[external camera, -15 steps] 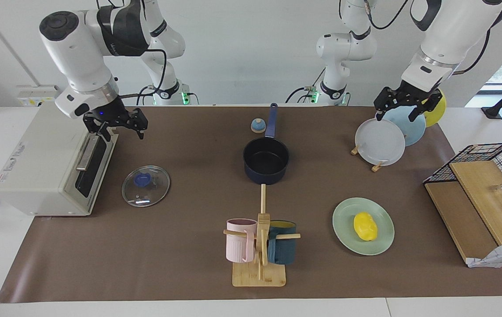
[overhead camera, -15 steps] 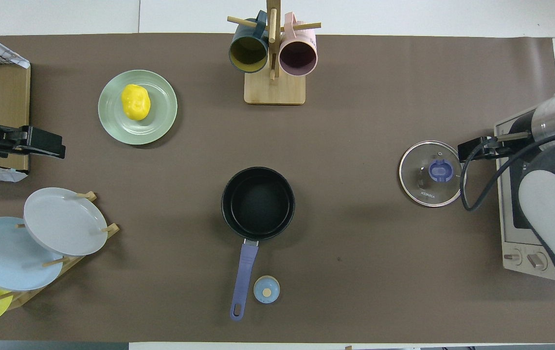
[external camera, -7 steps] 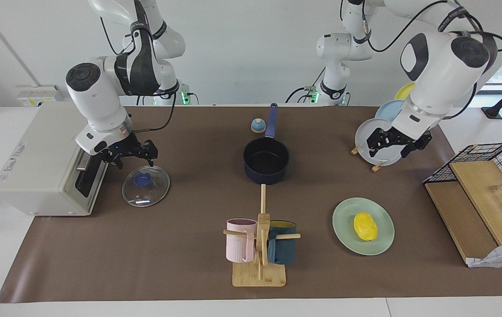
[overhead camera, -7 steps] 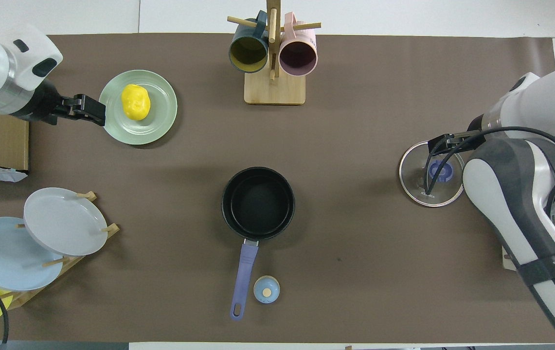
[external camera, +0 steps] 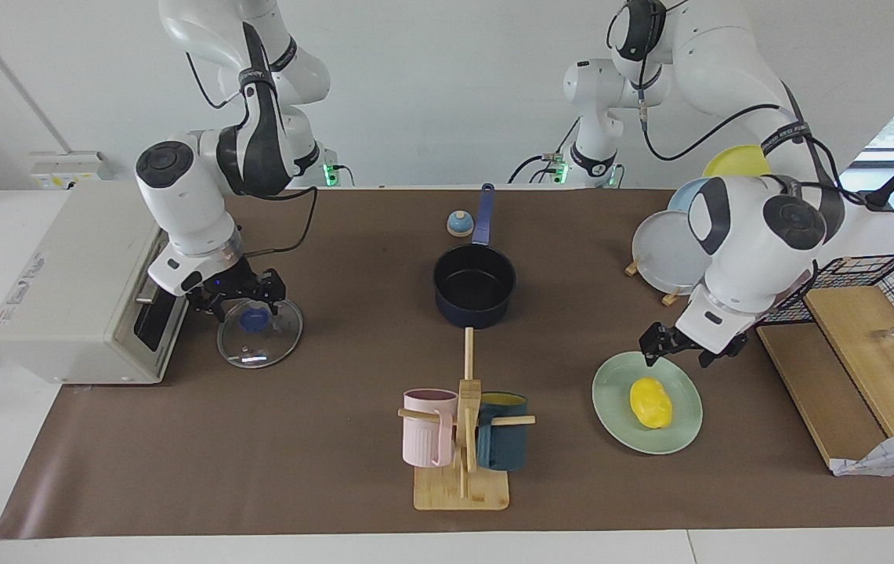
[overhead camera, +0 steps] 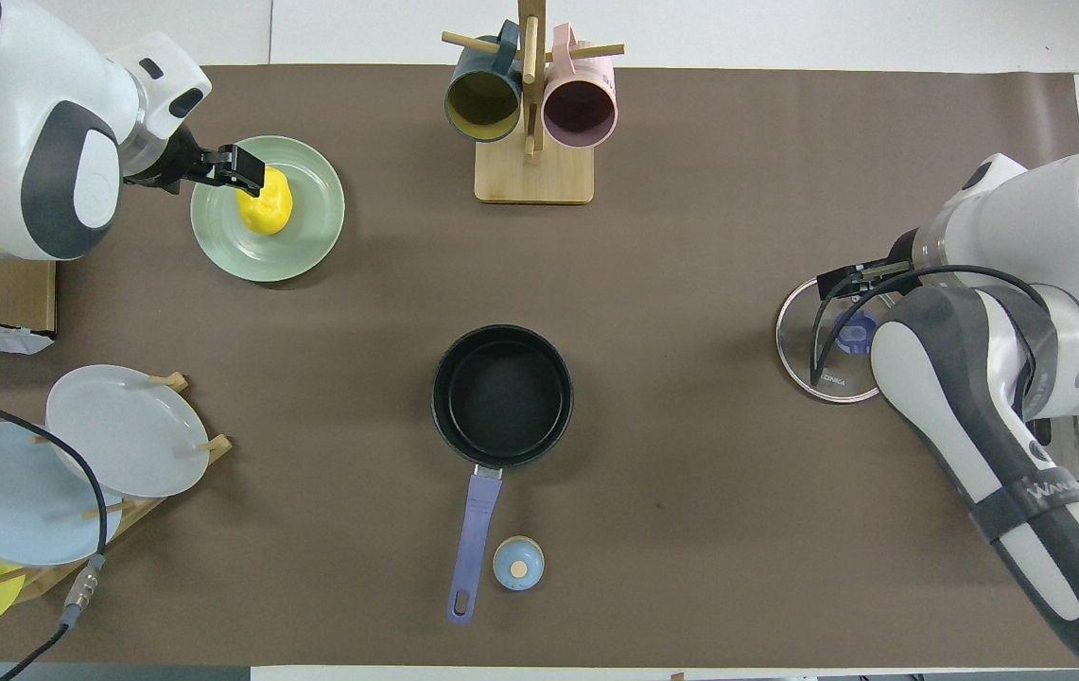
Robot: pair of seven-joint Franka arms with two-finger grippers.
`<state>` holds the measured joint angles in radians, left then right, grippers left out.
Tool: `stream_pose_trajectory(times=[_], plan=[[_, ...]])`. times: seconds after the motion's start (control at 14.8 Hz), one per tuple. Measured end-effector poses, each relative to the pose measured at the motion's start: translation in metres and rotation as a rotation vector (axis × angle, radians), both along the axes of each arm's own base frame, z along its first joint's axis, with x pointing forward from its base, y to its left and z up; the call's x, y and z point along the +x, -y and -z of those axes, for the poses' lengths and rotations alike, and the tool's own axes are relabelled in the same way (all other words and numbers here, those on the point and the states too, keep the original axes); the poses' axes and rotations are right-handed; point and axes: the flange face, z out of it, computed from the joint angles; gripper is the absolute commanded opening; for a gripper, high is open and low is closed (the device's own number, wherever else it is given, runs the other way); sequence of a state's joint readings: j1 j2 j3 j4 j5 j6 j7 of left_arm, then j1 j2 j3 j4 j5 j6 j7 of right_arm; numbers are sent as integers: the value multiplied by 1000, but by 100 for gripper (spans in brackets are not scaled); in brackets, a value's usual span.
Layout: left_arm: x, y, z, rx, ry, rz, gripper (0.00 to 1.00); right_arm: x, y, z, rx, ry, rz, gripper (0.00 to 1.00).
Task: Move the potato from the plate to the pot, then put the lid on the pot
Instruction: 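Reach the left gripper to the potato while the right gripper reaches the lid, then grasp the yellow potato with the left gripper while the right gripper grasps the lid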
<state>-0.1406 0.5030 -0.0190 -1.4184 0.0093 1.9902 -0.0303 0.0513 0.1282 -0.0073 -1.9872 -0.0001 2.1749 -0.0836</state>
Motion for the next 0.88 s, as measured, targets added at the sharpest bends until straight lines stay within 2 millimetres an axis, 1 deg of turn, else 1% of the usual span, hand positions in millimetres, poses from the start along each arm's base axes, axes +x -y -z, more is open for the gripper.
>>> stream_pose_trajectory(times=[0.2,0.34,0.54,0.88], plan=[[14,10,43,13,23,22,100,1,-1,20,0,-1,-5,100],[21,16,60,45,32,51,100,2,-3,38,-2,-16,-22,100],[24,19,65,66,39,77,100,3,-2,55,-4,-40,-52,100],[27,20,65,79,64,92,100,-3,4,70,-7,-27,-103,100]])
